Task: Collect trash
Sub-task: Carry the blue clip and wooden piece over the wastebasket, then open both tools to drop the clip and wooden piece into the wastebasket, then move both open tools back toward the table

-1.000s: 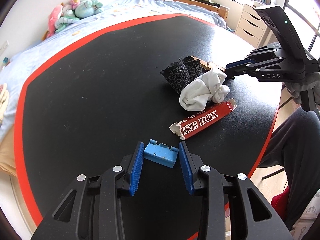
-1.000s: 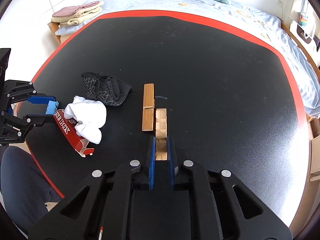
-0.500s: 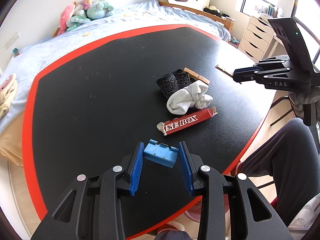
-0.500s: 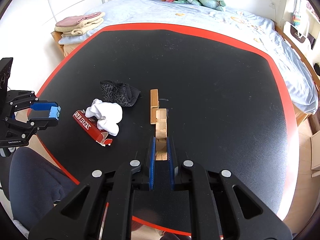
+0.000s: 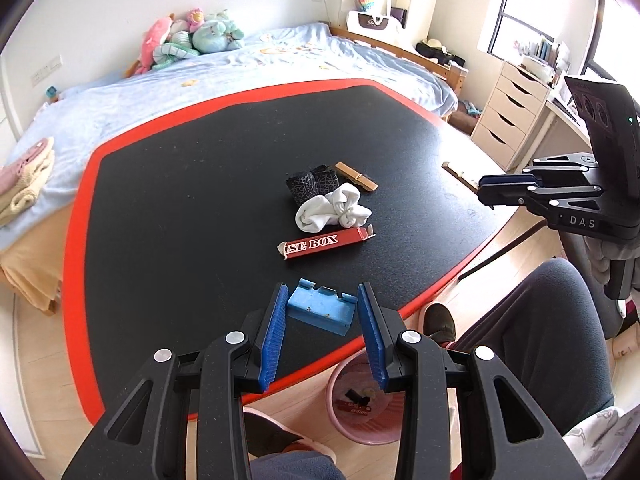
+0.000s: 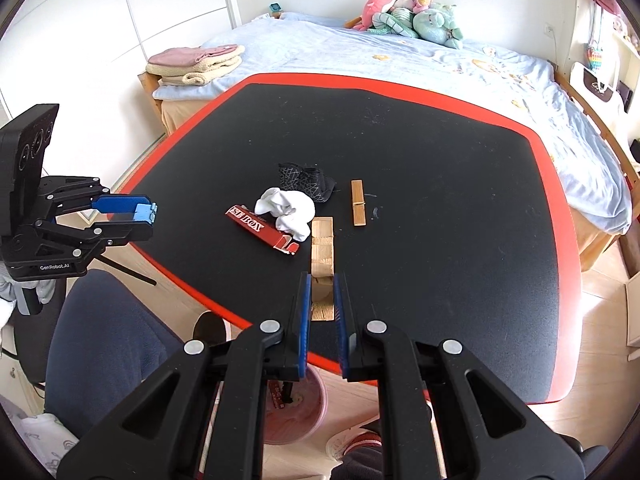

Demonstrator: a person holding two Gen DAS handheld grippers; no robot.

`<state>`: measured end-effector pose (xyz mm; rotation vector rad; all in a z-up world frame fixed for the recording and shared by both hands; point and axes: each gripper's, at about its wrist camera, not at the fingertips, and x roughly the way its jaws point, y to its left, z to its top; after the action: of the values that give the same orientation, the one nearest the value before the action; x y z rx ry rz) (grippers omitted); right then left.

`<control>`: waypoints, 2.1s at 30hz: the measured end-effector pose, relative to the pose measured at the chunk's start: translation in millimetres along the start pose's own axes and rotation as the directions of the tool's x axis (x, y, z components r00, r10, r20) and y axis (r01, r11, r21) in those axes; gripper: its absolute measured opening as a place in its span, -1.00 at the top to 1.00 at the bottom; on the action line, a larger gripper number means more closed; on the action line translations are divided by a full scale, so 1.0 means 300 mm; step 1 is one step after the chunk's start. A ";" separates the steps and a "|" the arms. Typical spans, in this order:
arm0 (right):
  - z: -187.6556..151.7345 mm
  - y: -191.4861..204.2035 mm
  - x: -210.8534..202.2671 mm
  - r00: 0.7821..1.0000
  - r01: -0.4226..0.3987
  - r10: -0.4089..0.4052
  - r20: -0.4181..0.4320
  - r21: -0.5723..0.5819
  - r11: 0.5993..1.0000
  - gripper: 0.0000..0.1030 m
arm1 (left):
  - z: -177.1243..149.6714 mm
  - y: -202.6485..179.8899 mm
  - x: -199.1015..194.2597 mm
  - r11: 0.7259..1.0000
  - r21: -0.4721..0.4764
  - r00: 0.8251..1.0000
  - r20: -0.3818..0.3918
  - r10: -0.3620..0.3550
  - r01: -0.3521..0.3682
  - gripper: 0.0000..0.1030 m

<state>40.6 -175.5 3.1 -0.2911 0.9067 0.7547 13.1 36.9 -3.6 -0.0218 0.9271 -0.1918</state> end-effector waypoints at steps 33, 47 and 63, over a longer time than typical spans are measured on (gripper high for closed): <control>-0.306 0.214 -0.096 0.991 -0.116 0.114 -0.068 -0.024 0.993 0.79 | -0.236 -0.235 -0.058 0.997 -0.033 0.997 -0.033 -0.066 0.065 0.31; -0.315 0.223 -0.089 0.985 -0.158 0.156 -0.076 -0.020 0.987 0.79 | -0.244 -0.250 -0.055 0.995 -0.034 0.995 -0.038 -0.094 0.093 0.31; -0.310 0.169 -0.085 0.993 -0.101 0.103 -0.052 0.048 0.994 -0.91 | -0.235 -0.218 -0.066 0.996 -0.070 0.998 -0.008 -0.060 0.059 -0.85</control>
<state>-60.8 -200.3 -28.3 -0.2271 0.9947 0.8221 -64.8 -19.6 -23.6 -0.1133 0.9440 -0.2145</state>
